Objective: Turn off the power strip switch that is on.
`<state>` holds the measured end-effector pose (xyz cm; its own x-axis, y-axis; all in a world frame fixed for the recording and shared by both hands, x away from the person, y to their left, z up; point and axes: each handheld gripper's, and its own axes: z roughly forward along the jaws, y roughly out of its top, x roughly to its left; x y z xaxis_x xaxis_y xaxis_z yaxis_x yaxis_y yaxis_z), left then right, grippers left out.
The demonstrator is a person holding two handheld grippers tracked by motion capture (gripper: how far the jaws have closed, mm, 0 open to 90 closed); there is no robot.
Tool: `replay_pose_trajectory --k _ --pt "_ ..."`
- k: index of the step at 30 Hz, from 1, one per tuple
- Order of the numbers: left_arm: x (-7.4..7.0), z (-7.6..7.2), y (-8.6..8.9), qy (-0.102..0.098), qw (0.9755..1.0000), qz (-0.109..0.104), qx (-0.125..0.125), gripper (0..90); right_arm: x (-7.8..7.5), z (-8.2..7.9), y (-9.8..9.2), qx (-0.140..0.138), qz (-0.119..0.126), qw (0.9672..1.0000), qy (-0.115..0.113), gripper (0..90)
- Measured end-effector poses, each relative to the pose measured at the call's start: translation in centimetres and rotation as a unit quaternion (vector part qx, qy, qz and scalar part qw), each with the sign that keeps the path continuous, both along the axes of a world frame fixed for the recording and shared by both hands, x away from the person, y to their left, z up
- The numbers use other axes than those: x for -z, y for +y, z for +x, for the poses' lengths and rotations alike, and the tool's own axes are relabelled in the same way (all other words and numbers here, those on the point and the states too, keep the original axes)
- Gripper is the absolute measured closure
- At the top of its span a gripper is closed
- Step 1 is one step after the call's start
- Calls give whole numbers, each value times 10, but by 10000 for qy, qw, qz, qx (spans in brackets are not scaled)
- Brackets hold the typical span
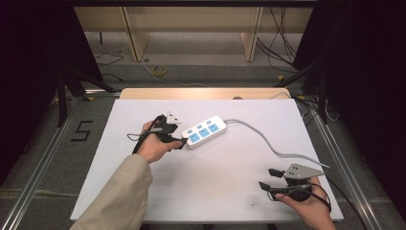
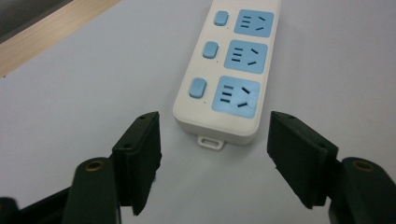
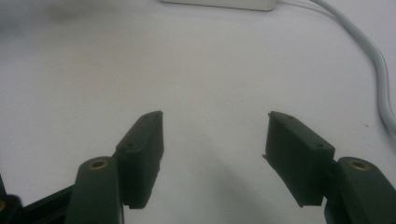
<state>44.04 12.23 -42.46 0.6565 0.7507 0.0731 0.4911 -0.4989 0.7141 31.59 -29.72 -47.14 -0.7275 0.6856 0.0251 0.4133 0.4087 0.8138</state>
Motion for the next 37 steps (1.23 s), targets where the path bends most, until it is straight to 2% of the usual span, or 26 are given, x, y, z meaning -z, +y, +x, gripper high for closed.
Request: replay_pose_trajectory --k 3,6,9,13,17,23,28,29,35,37 --pt "5 -21 12 -100 9998 -172 34 312 1 1 0 -11 17 10000 -1 378" --pt "13 -42 22 -224 9993 -262 134 301 1 1 0 -1 24 10000 8 378" --pt "23 -64 34 -369 9986 -363 116 296 1 1 0 6 28 10000 16 378" --pt "38 -87 44 -378 9987 -311 153 288 1 1 0 -2 -1 10000 35 378" --pt "48 -102 50 -338 9987 -355 146 284 2 1 0 7 3 10000 47 378" --pt "50 -110 52 -411 9982 -419 83 284 2 1 0 0 21 10000 47 378" --pt "57 -108 55 -397 9988 -272 15 283 2 1 -1 -9 23 10000 52 378" --pt "58 -108 56 -389 9990 -217 19 284 2 1 -1 -10 25 10000 50 378" --pt "63 -103 63 -292 9990 -307 -128 280 2 2 -2 11 21 10000 54 378" --pt "65 -101 67 -259 9992 -230 -184 272 2 2 -2 9 24 10000 52 378"
